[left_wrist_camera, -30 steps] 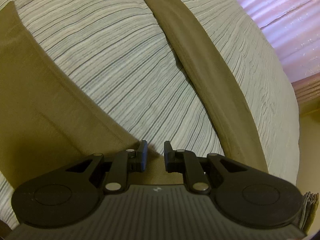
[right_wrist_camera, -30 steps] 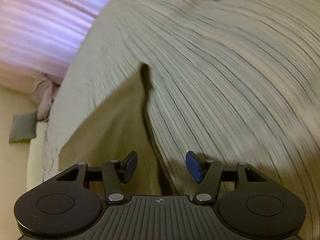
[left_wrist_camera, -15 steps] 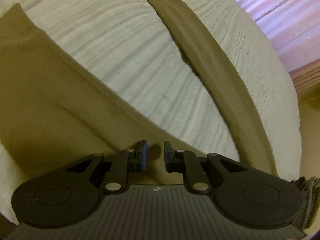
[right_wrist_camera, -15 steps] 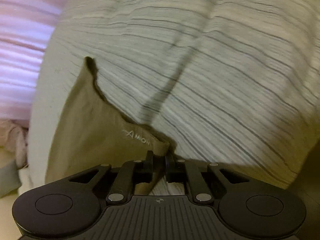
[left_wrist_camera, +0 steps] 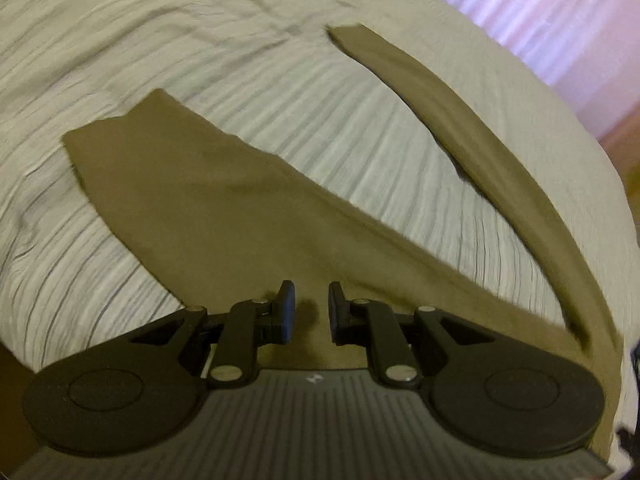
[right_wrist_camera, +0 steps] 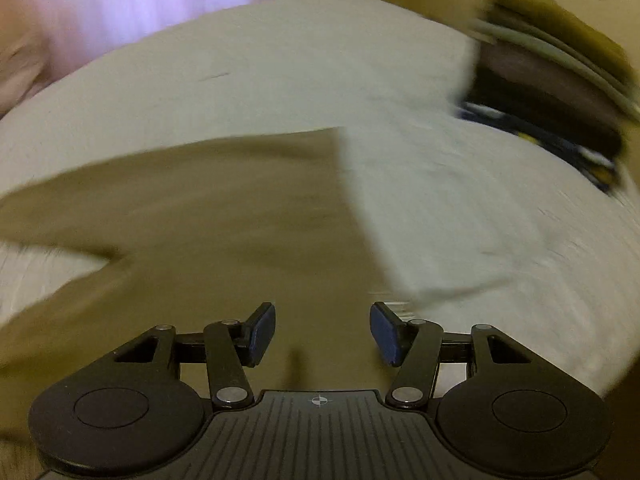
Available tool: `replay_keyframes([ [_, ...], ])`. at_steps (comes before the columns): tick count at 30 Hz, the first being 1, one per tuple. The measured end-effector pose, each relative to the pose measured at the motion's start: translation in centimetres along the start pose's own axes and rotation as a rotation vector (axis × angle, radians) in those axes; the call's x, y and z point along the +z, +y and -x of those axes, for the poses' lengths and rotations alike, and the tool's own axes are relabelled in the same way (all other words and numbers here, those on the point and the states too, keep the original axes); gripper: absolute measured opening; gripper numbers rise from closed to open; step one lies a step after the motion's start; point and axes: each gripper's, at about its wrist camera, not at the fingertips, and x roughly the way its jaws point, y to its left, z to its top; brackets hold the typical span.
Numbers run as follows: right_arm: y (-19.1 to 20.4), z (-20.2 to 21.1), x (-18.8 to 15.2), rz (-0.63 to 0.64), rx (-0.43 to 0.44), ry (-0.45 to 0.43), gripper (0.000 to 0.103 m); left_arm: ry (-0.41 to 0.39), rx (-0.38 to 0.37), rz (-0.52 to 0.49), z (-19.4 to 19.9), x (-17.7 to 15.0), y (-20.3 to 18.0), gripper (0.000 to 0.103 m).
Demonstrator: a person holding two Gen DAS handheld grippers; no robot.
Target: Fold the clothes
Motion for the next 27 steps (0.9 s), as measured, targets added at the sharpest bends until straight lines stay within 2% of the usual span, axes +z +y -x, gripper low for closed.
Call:
replay_keyframes([
  [3, 2.5, -1.8, -4.0, 0.047, -0.003, 0.131, 0.056, 0.040, 0.018, -0.033, 0.3, -1.1, 1.8, 0.012],
  [7, 3.0, 0.0, -8.0, 0.115, -0.086, 0.217, 0.057, 0.094, 0.043, -0.077, 0.6, -2.6, 4.3, 0.011],
  [8, 3.1, 0.7, -8.4, 0.121, -0.101, 0.224, 0.057, 0.098, 0.046, -0.084, 0.8, -2.7, 4.8, 0.011],
  [11, 3.7, 2.0, -7.5, 0.107, -0.130, 0.177, 0.056, 0.029, 0.026, -0.091, 2.4, -1.1, 5.5, 0.012],
  [14, 6.3, 2.8, -6.1, 0.108, -0.089, 0.073, 0.057, -0.048, -0.001, -0.119, 2.3, 1.6, 5.5, 0.013],
  [17, 9.2, 1.6, -5.5, 0.085, -0.021, 0.047, 0.057, -0.106, 0.018, -0.152, 0.5, 3.5, 6.2, 0.015],
  [20, 11.0, -0.3, -6.7, 0.071, -0.001, 0.108, 0.057, -0.087, 0.144, -0.184, -2.7, 4.2, 8.0, 0.016],
  [21, 11.2, -1.0, -7.6, 0.071, -0.002, 0.149, 0.057, -0.082, 0.161, -0.173, -3.2, 4.1, 9.1, 0.017],
  [22, 11.3, -1.0, -8.3, 0.076, -0.006, 0.153, 0.057, -0.076, 0.174, -0.162, -3.3, 3.9, 9.8, 0.017],
  [24, 11.3, -0.6, -9.5, 0.097, 0.003, 0.161, 0.057, -0.050, 0.183, -0.148, -1.9, 3.2, 9.2, 0.016],
  [27, 10.9, 0.7, -10.9, 0.111, 0.036, 0.231, 0.057, -0.010, 0.196, -0.128, 0.2, 2.1, 8.4, 0.016],
])
